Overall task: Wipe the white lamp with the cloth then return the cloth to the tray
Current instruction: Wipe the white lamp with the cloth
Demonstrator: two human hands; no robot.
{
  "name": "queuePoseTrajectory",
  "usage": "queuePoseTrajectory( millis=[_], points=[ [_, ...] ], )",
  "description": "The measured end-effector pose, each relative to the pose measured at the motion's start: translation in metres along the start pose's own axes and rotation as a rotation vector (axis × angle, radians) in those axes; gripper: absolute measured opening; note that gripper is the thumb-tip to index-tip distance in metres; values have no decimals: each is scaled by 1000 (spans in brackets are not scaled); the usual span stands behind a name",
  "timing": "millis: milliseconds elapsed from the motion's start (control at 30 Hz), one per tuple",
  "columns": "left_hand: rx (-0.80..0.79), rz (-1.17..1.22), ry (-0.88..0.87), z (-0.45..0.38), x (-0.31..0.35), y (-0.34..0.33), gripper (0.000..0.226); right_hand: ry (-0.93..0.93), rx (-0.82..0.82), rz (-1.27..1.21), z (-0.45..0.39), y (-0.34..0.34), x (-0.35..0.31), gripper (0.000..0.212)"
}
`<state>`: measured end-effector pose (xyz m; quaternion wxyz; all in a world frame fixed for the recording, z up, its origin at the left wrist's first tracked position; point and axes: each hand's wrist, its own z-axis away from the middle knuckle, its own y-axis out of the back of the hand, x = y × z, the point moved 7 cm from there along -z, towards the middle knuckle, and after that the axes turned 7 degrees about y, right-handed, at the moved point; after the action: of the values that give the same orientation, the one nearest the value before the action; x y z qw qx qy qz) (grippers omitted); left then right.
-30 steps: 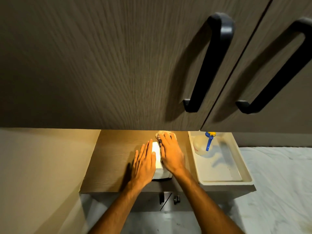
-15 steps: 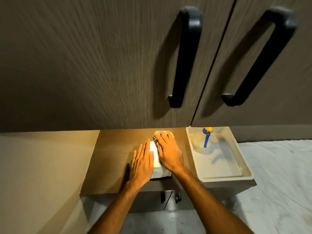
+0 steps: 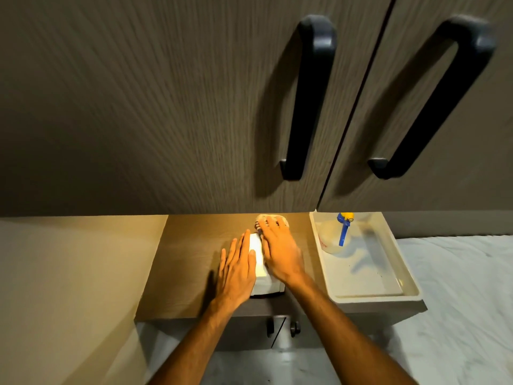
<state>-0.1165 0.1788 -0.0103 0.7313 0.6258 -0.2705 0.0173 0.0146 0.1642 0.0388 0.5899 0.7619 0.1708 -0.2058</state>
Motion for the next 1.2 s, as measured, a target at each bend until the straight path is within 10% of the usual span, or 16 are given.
queuePoseTrajectory(
  millis=[167, 433, 667, 967, 1200],
  points=[
    [31, 102, 61, -2, -1, 4, 59, -302, 176, -425, 40, -5, 14, 53],
    [-21, 33, 5, 0, -3, -5, 58, 164, 26, 65, 18, -8, -26, 52],
    [55, 141, 78, -4, -2, -1, 57, -267, 232, -327, 38, 2, 17, 40],
    [-95, -21, -1, -1, -7, -8, 60, 189, -47, 10, 19, -4, -19, 52],
    [-39, 115, 61, -4, -2, 1, 59, -359, 239, -475, 43, -1, 11, 46]
  ],
)
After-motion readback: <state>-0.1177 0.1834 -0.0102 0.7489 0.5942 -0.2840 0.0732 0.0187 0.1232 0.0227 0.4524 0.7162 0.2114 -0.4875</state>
